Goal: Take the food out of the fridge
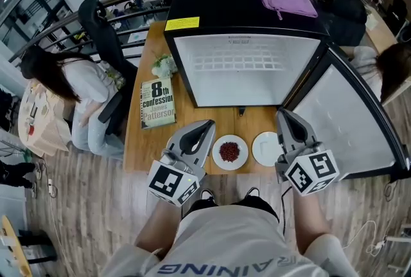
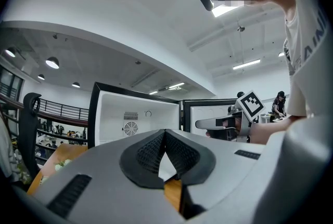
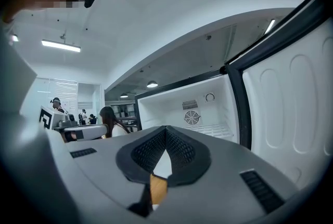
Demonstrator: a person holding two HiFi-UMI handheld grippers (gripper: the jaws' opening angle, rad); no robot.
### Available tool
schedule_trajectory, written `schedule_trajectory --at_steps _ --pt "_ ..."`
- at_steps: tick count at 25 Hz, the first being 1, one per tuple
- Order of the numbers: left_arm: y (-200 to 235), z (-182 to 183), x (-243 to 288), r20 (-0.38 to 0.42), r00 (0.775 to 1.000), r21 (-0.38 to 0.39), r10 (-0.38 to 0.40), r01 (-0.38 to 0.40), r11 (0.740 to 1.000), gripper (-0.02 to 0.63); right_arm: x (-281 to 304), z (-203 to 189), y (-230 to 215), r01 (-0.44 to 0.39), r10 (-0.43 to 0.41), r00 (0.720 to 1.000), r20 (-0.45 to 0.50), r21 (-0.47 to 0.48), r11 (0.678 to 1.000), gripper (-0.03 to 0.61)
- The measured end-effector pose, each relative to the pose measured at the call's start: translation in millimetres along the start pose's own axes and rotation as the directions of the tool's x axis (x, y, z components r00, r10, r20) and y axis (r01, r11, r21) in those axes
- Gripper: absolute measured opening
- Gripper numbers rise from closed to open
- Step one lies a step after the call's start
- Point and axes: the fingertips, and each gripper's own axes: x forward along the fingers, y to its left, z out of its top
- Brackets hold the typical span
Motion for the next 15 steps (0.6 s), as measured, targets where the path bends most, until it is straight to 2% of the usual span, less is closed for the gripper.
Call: schedule_trajectory --at_steps 15 --pt "-6.0 1.6 -1.0 0.017 1.000 0.006 -0.002 0.002 1.000 0.007 -3.5 -0.3 1.3 -0.015 0.015 1.000 0.006 -0.010 1.000 0.020"
